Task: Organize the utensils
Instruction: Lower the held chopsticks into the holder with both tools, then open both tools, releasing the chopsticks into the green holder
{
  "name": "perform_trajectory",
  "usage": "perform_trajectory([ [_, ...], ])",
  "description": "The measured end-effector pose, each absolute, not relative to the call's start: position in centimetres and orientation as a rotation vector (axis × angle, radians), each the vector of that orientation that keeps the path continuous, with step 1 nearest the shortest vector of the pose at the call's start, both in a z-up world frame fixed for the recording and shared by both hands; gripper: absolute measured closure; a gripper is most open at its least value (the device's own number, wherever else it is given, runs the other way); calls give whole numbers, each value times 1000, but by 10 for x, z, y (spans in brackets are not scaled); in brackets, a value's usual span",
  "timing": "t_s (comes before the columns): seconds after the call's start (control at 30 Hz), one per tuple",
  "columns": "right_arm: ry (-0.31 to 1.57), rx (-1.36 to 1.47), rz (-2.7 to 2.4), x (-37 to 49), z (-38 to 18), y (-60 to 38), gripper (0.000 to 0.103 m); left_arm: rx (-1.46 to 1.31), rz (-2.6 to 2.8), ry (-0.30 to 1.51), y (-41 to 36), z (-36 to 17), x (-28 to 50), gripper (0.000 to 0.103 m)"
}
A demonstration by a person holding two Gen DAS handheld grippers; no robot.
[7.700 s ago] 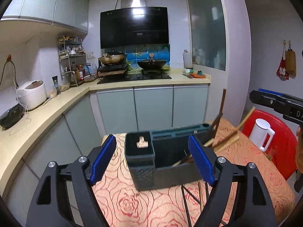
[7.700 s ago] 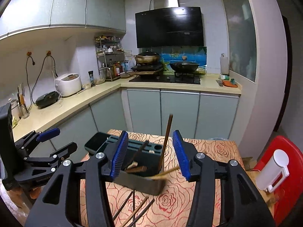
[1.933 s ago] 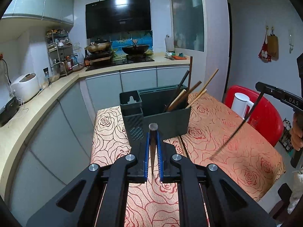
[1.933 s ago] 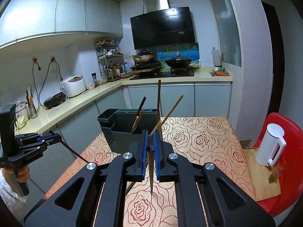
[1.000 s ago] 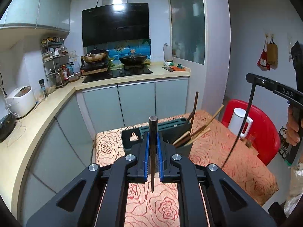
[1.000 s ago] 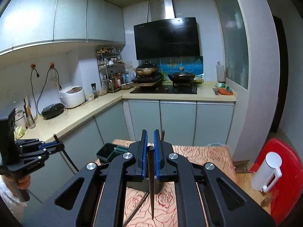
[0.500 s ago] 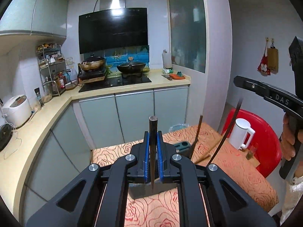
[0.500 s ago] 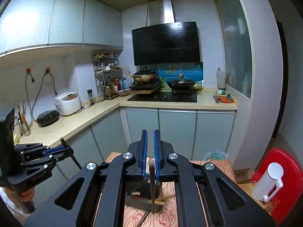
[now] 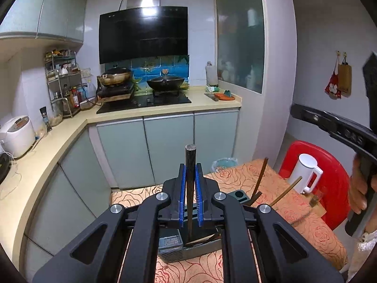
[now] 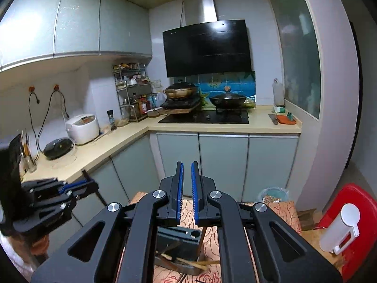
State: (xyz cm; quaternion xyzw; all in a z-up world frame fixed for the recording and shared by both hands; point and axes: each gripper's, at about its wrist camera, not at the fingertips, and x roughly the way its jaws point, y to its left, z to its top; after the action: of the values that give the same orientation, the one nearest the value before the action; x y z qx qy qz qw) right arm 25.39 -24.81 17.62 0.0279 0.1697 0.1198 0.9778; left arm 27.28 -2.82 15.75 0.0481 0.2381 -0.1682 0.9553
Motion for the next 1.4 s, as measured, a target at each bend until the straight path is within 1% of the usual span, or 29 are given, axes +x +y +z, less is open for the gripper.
perform_trajectory([
  [0.4,356,54,235,226,155,-274,95,93,-310,483,-36,145,284,96],
  [0.6,394,66,198,214,131,-301,95,130,-295,502,-47,129,284,95],
  [0.67,408,68,186,210,121,-308,95,132,-295,507,-47,126,284,90],
  [0.7,413,75,181,208,117,-311,95,126,-293,504,-46,126,283,78],
  [0.73,423,83,183,206,112,-314,95,119,-288,499,-44,127,282,60],
  [0.8,432,81,182,203,105,-318,95,92,-284,485,-40,129,276,47],
  [0.87,447,71,179,197,93,-320,94,78,-288,485,-35,129,271,45],
  [0.93,471,67,180,190,77,-325,94,61,-287,483,-29,126,262,39],
  [1.03,508,71,177,182,53,-334,93,28,-301,497,-20,116,249,37],
  [1.1,544,84,166,176,31,-344,87,16,-306,514,-13,104,237,37],
  [1.13,562,92,161,173,20,-349,78,15,-305,519,-11,99,233,37],
  [1.17,582,103,151,167,5,-356,71,17,-303,528,-8,93,227,37],
  [1.4,657,130,124,134,-57,-387,70,-32,-321,560,14,58,185,37],
])
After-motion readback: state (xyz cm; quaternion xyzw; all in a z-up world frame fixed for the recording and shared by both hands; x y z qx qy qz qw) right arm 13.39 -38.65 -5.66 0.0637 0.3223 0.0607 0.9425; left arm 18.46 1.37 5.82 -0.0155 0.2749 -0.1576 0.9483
